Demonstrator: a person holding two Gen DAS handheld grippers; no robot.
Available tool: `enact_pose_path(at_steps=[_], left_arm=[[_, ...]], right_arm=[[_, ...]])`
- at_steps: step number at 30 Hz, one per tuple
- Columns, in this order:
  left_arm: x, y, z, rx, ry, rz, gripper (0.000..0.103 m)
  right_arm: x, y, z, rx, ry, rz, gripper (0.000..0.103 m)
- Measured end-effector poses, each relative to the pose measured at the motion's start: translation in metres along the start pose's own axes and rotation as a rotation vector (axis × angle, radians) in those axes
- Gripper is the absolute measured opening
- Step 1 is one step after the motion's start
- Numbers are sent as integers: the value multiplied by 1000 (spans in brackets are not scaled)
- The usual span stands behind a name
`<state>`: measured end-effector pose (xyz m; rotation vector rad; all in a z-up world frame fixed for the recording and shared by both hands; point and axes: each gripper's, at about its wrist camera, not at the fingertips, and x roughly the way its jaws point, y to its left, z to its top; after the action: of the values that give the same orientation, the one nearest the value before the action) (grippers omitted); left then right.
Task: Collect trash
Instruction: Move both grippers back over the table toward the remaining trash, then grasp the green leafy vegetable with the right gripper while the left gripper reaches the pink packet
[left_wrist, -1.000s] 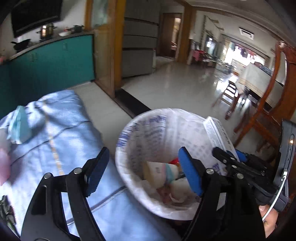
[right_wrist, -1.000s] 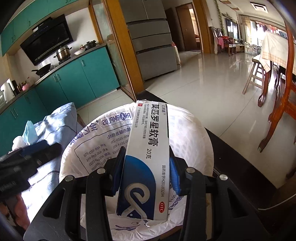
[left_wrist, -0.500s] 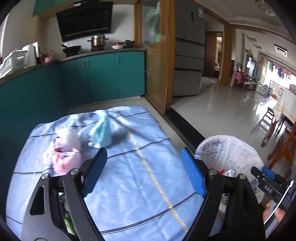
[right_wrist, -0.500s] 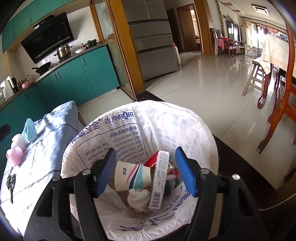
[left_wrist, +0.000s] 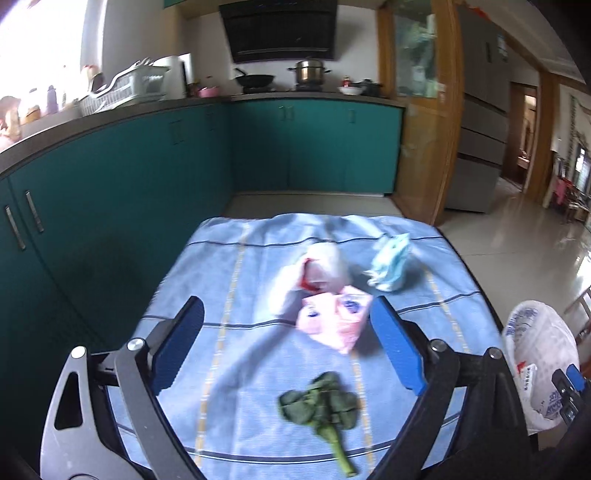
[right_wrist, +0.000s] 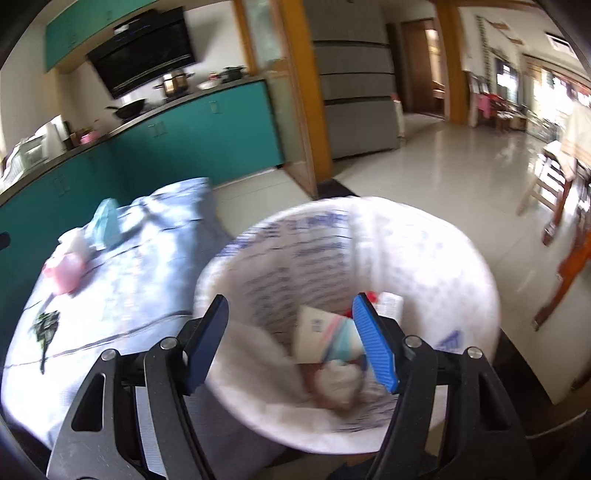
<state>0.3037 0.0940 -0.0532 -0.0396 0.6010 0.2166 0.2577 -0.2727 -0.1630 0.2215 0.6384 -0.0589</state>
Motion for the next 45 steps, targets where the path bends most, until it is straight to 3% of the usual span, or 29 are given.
enact_pose_path(at_steps=[4,13,23,32,37,41,42,43,44,45], left_arm=[[2,30,-1,-71,37,4,91],[-3,59,-9,-97,51,26,94],[-4,90,-12,-167,64,2,95],[3,133,-18,-300,91,48,95],[8,122,-21,-258,109,34,95],[11,111,-20,-220,112,28,95],[12,110,-20,-216,115,29,95],[13,108,-20,-213,118,29,95],[15,107,-20,-209,120,26,95],[17,105,-20,-202,123,19,95]], right_arm=[[1,48,6,-70,22,101,74],[8,152,0,-228,90,293,74],[6,203,-24,-325,146,340,74],[16,239,-25,-369,206,394,74],[33,279,-33,-422,257,448,74],[53,314,-45,-512,287,416,74],[58,319,-47,-525,296,406,72],[63,322,-49,-531,305,395,59],[61,324,-49,-540,280,370,53],[61,323,-49,-541,283,373,37]])
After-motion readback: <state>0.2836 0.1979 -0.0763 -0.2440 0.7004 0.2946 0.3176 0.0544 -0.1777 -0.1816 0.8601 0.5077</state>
